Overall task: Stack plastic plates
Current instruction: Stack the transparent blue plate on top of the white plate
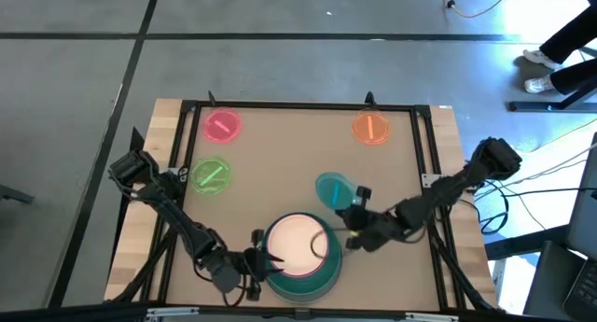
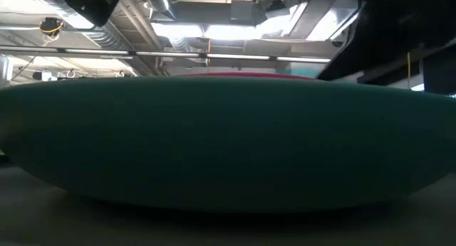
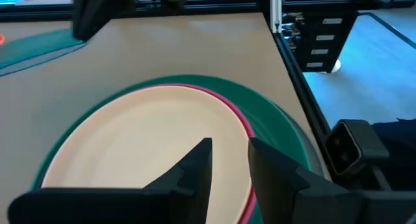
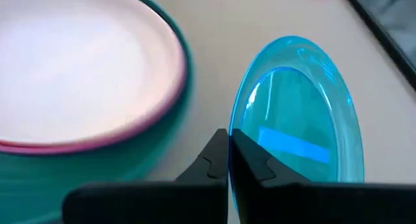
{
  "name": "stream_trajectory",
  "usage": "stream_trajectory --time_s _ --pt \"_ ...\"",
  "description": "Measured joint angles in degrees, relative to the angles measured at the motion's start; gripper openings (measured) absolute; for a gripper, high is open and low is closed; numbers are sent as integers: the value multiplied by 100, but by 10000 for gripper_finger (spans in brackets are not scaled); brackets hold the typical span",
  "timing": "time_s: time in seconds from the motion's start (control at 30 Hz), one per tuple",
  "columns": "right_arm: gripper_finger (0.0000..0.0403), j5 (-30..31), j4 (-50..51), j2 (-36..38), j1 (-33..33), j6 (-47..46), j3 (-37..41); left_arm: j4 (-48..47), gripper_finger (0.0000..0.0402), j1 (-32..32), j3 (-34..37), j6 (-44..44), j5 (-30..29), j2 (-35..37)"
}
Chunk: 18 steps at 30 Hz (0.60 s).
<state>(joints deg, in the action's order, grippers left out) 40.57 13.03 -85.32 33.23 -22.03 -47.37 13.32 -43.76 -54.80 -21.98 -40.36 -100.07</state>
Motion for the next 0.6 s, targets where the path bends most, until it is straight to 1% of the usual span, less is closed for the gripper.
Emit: stream_trajectory --time_s 0.1,0.33,0.43,0.6 --pt "1 232 -500 0 259 186 0 2 94 70 1 12 0 -2" --pt "1 303 -1920 -170 750 1122 2 -27 94 183 2 116 60 -2" --pt "1 289 -2330 -203 933 1516 2 -29 94 181 2 163 68 -2" --pt "1 287 -2795 -203 1261 1897 -26 -44 94 162 2 227 150 53"
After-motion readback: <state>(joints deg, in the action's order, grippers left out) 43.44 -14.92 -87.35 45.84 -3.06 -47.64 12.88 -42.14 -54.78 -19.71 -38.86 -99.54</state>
